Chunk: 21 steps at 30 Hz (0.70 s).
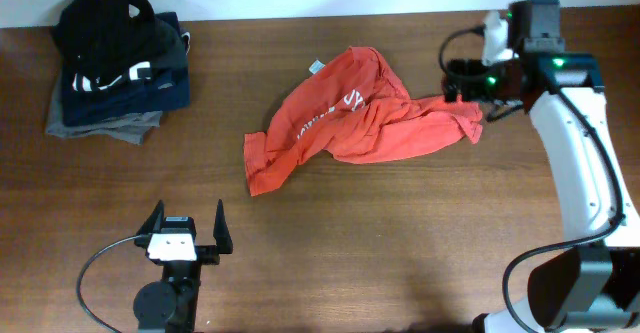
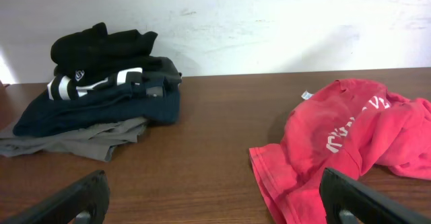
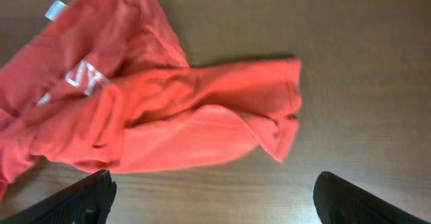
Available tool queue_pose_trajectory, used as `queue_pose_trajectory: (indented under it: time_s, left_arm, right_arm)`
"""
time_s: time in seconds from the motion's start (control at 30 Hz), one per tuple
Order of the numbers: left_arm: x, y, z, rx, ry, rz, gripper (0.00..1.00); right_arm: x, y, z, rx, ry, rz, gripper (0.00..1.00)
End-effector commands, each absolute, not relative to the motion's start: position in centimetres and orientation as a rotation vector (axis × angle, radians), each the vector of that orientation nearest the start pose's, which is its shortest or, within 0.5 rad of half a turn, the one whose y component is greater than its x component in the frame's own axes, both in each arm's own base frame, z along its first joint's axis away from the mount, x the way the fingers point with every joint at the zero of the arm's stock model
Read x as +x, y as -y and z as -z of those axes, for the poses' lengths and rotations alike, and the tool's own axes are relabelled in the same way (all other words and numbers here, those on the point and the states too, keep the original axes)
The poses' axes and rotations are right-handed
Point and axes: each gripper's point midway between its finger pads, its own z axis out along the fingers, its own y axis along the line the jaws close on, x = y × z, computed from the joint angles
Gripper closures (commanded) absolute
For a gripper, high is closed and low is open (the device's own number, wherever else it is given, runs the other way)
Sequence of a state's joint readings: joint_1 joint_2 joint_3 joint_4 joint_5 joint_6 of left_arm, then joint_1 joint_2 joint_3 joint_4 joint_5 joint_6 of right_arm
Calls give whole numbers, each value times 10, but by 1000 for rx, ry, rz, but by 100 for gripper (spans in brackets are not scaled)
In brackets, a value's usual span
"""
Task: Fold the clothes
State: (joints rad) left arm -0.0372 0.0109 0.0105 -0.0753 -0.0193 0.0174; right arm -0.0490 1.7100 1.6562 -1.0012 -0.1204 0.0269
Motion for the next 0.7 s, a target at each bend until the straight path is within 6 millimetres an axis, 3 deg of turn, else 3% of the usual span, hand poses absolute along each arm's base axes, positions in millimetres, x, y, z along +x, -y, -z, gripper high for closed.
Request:
queue_pose_trajectory:
  time_s: [0.0,0.17,0.27,0.37,0.5,0.67]
  left_arm:
    - [246,4,-157,21,-1649,-6,1]
    - [246,4,-157,21,-1649,-6,1]
    - [246,4,-157,21,-1649,-6,1]
    - [246,4,-157,21,-1649,-6,1]
    - [246,4,-157,21,-1649,-6,1]
    - [246,4,-157,21,-1649,-6,1]
  right_arm:
    - [409,14,-195,130,-2699,-130,1]
    - [401,40,-157,586,-2722,-170,1]
    - [400,57,-130,848,-2690,-201,10]
    - [399,57,-107,1062,-2655,-328,1]
    - [412,38,-94,1064,-2630,-541,0]
    - [418,36,-80,1226,-2592,-583,2]
